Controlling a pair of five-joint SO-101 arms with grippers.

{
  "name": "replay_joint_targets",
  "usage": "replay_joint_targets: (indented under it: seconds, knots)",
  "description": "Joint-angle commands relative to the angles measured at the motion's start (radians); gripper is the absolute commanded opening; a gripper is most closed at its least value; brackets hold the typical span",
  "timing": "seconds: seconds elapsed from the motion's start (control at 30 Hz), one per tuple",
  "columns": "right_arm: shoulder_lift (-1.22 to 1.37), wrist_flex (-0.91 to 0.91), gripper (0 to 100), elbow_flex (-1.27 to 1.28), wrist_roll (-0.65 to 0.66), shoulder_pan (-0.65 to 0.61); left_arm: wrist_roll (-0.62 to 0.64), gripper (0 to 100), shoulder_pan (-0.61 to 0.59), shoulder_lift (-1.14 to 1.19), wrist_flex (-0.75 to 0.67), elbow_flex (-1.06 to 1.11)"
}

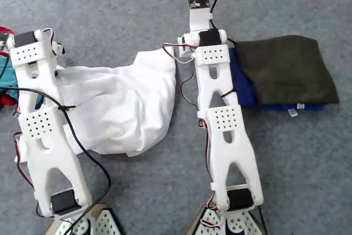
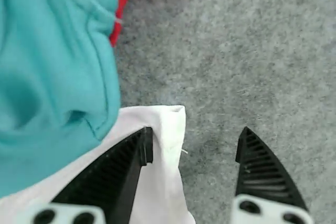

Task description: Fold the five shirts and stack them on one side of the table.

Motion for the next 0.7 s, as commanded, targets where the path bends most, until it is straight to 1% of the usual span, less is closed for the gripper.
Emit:
replay_joint_targets:
  seconds: [0.0,0.1,0.13,0.27,0.4,0.47,0.6,0.67]
  knots:
    - [-0.004,-0.015,33.8,-0.048,0.008,-0.002,0.005,27,-0.012,-0.008,0.1,-0.219]
    - [-0.004,-0.017,33.8,-0.047,0.008,-0.002,0.003,27,-0.004,-0.015,0.212,-0.375]
    - [-0.004,-0.017,33.8,-0.047,0.008,-0.002,0.002,27,-0.002,-0.017,0.226,-0.415]
    - [-0.004,-0.017,33.8,-0.047,0.008,-0.002,0.003,27,0.007,-0.002,0.135,-0.375]
    - [-0.004,-0.017,33.8,-0.047,0.008,-0.002,0.003,27,0.019,0.061,0.046,-0.295]
    - [-0.004,-0.017,33.8,-0.047,0.008,-0.002,0.003,26,0.019,0.092,0.021,-0.282]
    - [-0.004,-0.017,33.8,-0.047,0.008,-0.002,0.002,25,0.016,0.129,0.026,-0.289]
    - [-0.004,-0.017,33.8,-0.047,0.008,-0.002,-0.014,25,0.012,0.127,0.06,-0.291]
